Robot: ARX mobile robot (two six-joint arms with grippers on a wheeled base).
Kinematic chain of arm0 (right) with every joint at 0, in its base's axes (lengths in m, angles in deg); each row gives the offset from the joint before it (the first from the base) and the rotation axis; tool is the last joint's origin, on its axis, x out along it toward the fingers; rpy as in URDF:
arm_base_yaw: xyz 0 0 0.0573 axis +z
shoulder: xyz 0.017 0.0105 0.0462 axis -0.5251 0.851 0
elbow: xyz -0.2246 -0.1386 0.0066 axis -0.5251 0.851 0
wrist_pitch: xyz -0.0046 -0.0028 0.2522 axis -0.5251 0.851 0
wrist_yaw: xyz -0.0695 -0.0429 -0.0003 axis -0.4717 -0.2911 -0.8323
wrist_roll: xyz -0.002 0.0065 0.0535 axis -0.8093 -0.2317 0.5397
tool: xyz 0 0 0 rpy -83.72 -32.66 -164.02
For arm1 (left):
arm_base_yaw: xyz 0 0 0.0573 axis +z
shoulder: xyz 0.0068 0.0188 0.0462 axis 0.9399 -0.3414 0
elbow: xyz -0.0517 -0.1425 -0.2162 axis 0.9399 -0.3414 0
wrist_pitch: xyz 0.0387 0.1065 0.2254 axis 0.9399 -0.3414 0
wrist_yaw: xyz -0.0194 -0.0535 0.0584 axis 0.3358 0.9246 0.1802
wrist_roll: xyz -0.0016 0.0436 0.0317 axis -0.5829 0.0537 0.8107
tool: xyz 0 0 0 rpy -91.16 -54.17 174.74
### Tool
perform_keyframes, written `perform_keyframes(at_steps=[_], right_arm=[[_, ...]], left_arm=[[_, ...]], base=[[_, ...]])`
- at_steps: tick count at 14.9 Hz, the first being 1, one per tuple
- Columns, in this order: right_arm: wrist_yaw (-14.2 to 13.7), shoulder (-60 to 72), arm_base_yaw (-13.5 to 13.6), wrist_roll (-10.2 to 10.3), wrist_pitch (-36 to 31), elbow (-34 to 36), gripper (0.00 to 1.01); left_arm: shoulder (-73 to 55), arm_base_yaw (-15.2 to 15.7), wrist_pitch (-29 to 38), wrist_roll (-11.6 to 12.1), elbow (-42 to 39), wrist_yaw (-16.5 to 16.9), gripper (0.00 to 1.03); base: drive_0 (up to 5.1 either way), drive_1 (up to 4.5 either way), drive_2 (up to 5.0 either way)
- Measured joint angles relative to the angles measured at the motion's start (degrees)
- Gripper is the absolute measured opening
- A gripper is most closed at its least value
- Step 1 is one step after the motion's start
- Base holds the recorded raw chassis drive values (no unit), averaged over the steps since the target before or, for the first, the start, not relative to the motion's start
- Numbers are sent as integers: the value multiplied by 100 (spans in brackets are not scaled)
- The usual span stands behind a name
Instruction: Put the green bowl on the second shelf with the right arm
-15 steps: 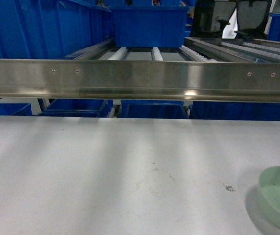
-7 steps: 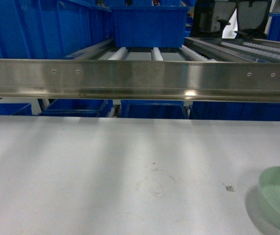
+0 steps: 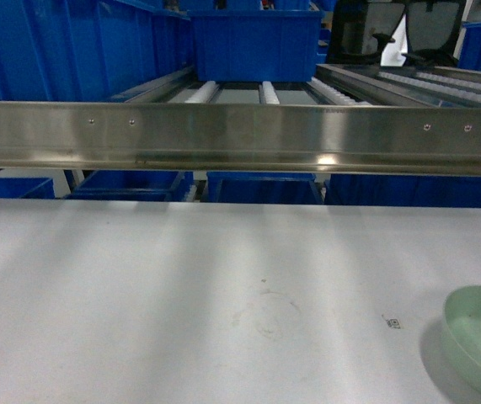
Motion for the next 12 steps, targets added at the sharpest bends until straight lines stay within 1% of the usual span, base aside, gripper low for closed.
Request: perform_keyframes(at_steps=[1, 2, 3, 5, 6, 7, 8, 9, 10, 11, 12], right_arm=[[-175, 1075, 153, 13, -811, -575, 98], [-603, 1952, 260, -44, -1628, -999, 98], [-721, 2275, 254, -94, -1812, -990, 98], [-748, 2299, 249, -131, -1801, -846, 98], [-651, 2273, 247, -94, -1567, -866, 98], [-581, 2673, 197, -44, -1565, -898, 98], [-498, 3309, 105, -24, -1499, -1123, 98], [-876, 4221, 177, -245, -1867, -1392, 98], [-918, 4959, 339, -570, -1541, -1840, 98], [-918, 5545, 455, -680, -1058, -2284, 98], [-824, 6113, 501, -730, -562, -2719, 98]], left_arm=[[0, 0, 0, 0, 0, 2, 98], [0, 0, 0, 0, 0, 2, 98], [0, 0, 0, 0, 0, 0, 98], [0, 0, 0, 0, 0, 2, 98], [0, 0, 0, 0, 0, 2, 98], [0, 0, -2, 0, 0, 2, 98], [0, 0, 2, 0, 0, 2, 98], [0, 0, 2, 0, 0, 2, 98], [0, 0, -2, 0, 0, 4, 98], [0, 0, 2, 0, 0, 2, 98], [0, 0, 0, 0, 0, 2, 98]], base=[[0, 0, 0], [0, 0, 0], [0, 0, 0], [0, 0, 0], [0, 0, 0], [0, 0, 0], [0, 0, 0], [0, 0, 0], [0, 0, 0], [0, 0, 0], [0, 0, 0]])
